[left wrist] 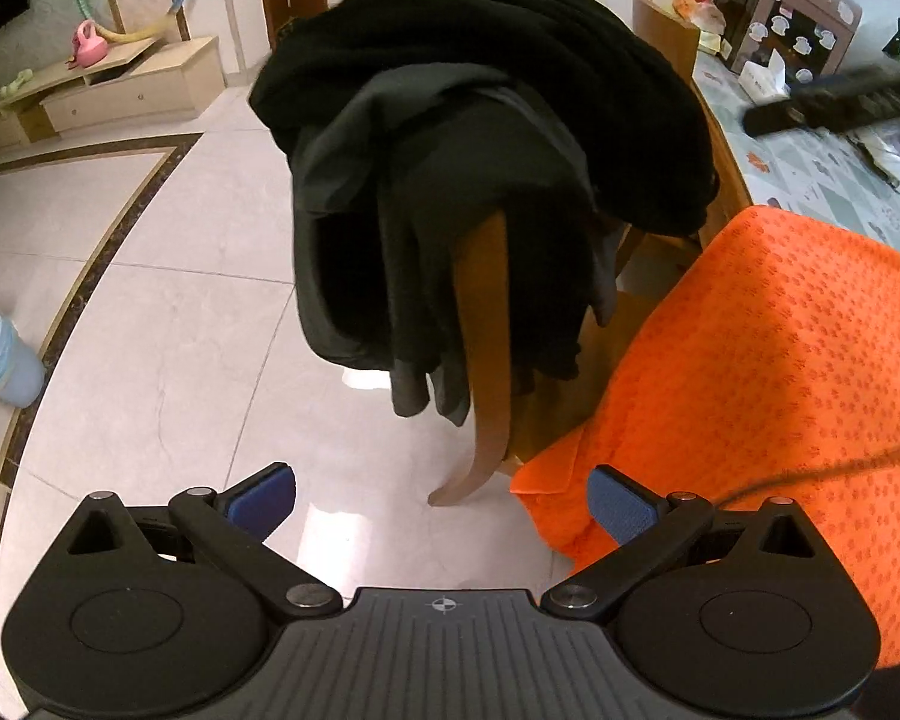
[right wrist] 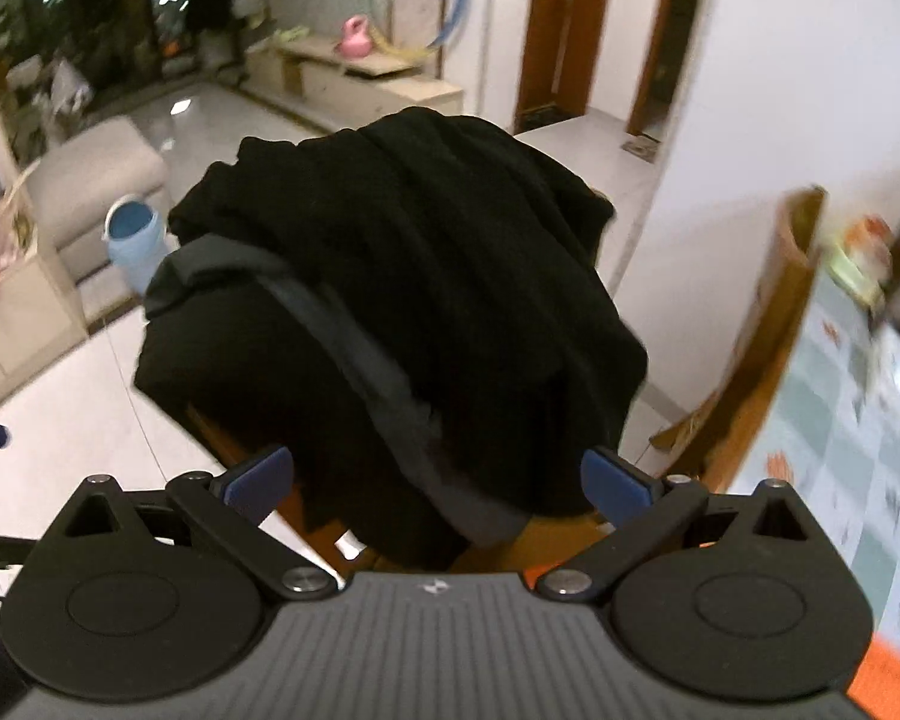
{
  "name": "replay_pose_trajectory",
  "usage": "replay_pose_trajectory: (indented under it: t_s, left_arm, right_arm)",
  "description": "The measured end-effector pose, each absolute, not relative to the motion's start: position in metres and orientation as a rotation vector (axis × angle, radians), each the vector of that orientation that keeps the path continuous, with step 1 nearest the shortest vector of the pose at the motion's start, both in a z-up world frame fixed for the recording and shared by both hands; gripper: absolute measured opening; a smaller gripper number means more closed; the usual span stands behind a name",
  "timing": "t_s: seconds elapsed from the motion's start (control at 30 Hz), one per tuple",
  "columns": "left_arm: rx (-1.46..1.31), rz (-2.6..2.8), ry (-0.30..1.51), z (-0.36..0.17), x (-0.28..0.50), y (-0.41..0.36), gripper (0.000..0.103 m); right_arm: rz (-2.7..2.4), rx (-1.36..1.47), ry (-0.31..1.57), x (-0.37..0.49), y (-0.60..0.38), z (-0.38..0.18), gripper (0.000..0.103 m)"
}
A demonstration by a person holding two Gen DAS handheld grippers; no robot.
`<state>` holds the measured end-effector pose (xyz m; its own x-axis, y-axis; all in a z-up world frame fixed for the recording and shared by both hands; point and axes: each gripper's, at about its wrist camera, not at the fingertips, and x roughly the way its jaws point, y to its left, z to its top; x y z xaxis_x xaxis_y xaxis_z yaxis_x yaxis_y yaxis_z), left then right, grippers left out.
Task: Fold clothes
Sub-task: 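Grasp the black garment with the right gripper while the left gripper approaches it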
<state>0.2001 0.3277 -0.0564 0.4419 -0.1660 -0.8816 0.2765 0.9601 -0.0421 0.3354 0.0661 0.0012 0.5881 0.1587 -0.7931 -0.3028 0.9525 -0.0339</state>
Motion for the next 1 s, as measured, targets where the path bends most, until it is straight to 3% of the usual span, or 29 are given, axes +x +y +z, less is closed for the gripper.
replay_pose_trajectory:
  t_s: [0.23, 0.47, 0.5, 0.53, 0.57, 0.63, 0.73, 1.0]
  left_arm:
    - [0.08, -0.238, 1.094, -0.058, 0.212, 0.354, 0.103]
    - [0.105, -0.228, 1.098, -0.062, 0.221, 0.364, 0.103]
    - [0.104, -0.229, 1.098, -0.062, 0.222, 0.365, 0.103]
    - [0.103, -0.228, 1.097, -0.062, 0.223, 0.366, 0.103]
    - [0.1, -0.222, 1.093, -0.062, 0.225, 0.367, 0.103]
    - [0.093, -0.199, 1.08, -0.061, 0.228, 0.369, 0.103]
    - [0.085, -0.181, 1.059, -0.06, 0.236, 0.37, 0.103]
    - [0.129, -0.202, 0.935, -0.043, 0.276, 0.375, 0.103]
  right_arm:
    - [0.385, -0.258, 1.027, 0.435, 0.075, -0.023, 0.103]
    - [0.347, -0.402, 1.046, 0.477, 0.069, -0.057, 0.102]
    - [0.357, -0.387, 1.045, 0.48, 0.067, -0.062, 0.097]
    - [0.374, -0.365, 1.047, 0.482, 0.066, -0.065, 0.083]
    - [0.393, -0.344, 1.054, 0.483, 0.065, -0.066, 0.075]
    - [0.385, -0.302, 1.07, 0.483, 0.063, -0.061, 0.037]
    - [0.387, -0.172, 1.093, 0.481, 0.05, -0.036, 0.028]
    - [0.538, 0.025, 1.081, 0.467, 0.052, 0.053, 0.026]
